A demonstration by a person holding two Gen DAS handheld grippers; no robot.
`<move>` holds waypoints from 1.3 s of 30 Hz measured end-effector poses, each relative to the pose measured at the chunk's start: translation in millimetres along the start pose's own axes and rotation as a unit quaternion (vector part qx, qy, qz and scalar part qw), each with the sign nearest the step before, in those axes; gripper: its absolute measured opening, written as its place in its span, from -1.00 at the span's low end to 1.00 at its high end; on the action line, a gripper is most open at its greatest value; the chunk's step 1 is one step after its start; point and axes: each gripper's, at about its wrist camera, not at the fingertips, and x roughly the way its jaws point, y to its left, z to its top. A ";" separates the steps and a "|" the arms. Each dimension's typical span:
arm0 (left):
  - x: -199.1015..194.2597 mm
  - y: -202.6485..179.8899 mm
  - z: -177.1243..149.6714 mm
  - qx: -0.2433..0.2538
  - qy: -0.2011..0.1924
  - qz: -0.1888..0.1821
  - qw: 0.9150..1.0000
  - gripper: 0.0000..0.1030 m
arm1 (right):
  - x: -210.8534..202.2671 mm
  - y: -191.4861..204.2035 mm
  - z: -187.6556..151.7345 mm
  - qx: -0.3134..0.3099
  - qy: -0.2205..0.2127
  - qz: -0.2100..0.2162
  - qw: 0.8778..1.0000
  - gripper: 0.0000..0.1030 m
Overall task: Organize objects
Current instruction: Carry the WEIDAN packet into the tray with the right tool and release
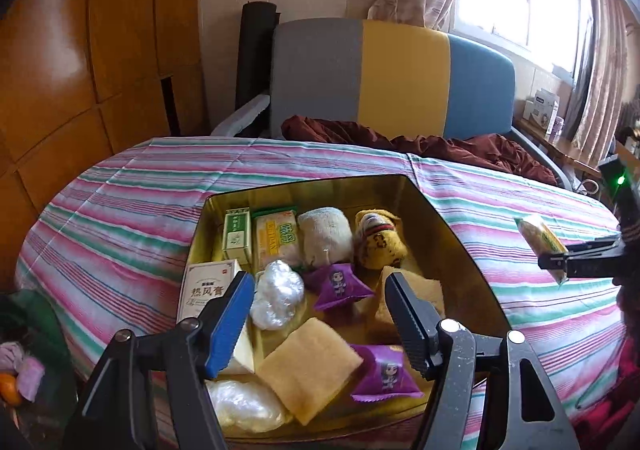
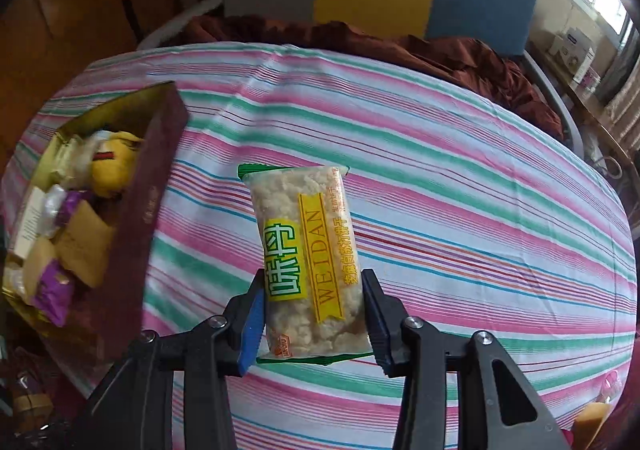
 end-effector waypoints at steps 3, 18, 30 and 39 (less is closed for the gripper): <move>-1.9 5.8 -5.1 -0.008 0.002 0.005 1.000 0.41 | -12.0 45.2 10.4 -0.026 -0.016 0.035 0.999 -0.14; 3.7 35.8 -13.1 -0.054 0.011 0.038 0.998 0.71 | 36.5 150.7 42.7 -0.019 0.015 0.036 0.999 -0.13; -0.3 38.7 -17.8 -0.059 0.011 0.070 0.996 0.96 | 23.8 149.6 27.5 -0.010 -0.008 0.070 0.997 -0.06; -14.7 42.0 -19.7 -0.072 0.005 0.087 0.994 0.99 | -13.8 153.8 1.8 -0.022 -0.059 0.074 0.995 -0.06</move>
